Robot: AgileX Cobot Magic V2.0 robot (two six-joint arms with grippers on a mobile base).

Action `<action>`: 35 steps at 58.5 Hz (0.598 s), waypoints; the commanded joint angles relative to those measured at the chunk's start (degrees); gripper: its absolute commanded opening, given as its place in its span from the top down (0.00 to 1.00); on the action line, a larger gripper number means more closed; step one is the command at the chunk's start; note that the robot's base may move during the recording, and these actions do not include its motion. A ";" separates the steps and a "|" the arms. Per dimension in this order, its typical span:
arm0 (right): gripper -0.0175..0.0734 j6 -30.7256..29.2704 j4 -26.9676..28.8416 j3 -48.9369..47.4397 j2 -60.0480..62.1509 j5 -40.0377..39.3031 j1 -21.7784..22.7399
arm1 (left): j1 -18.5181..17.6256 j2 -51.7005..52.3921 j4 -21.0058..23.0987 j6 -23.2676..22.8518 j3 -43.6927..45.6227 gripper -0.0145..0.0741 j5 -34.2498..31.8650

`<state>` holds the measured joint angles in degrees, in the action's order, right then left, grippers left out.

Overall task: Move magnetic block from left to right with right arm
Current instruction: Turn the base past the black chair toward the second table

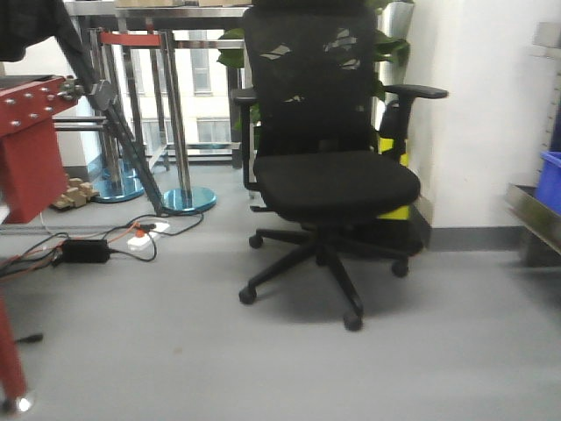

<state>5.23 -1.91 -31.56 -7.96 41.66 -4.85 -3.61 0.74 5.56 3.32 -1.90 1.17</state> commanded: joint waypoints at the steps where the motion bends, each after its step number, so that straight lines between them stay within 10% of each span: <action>1: 0.62 -0.39 -0.44 -1.72 -0.88 -4.96 0.06 | -0.09 0.55 0.27 -0.34 -0.55 0.98 -4.47; 35: 0.62 -0.39 -0.45 -1.72 -0.88 -4.96 0.11 | -0.09 0.55 0.27 -0.34 -0.55 0.98 -4.47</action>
<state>5.23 -1.91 -31.56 -7.96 41.66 -4.85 -3.61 0.74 5.56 3.32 -1.90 1.17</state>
